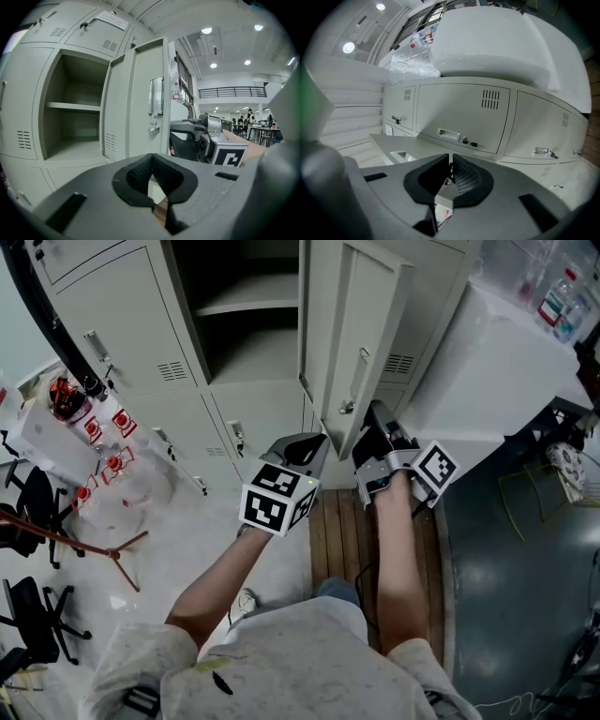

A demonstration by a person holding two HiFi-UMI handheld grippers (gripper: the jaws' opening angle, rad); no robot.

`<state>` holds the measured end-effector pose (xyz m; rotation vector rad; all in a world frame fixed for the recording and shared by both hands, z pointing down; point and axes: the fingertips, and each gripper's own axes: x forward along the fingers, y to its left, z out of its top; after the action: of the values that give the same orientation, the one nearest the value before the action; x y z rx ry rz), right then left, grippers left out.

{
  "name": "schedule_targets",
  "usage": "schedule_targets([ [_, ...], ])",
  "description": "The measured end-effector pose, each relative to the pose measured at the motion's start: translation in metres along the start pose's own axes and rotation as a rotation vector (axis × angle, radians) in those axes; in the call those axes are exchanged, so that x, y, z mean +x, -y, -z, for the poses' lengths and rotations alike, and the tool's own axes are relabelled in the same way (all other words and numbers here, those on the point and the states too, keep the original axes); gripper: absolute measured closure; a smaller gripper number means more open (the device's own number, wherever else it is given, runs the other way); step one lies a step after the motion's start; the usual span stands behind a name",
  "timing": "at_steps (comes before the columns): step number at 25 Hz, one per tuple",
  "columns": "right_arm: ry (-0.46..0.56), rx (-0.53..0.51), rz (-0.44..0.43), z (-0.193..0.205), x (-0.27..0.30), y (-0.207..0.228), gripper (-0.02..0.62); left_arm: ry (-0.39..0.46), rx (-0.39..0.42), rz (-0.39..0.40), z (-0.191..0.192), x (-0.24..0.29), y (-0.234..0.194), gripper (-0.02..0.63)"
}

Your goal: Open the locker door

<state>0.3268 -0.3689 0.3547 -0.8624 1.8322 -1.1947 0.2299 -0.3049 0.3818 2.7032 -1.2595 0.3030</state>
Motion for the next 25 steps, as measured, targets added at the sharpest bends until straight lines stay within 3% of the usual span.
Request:
schedule_targets([
  [6, -0.006, 0.0, -0.002, -0.03, -0.005, -0.001, 0.571, -0.011, -0.001, -0.004, -0.01, 0.024, 0.02, 0.6],
  [15, 0.014, -0.078, 0.023, -0.028, -0.013, -0.007, 0.572, -0.016, -0.013, -0.018, -0.004, 0.013, 0.014, 0.6],
  [25, 0.069, -0.23, 0.037, -0.011, -0.029, -0.047, 0.573, -0.001, -0.02, 0.003, -0.006, -0.016, 0.004, 0.6],
])
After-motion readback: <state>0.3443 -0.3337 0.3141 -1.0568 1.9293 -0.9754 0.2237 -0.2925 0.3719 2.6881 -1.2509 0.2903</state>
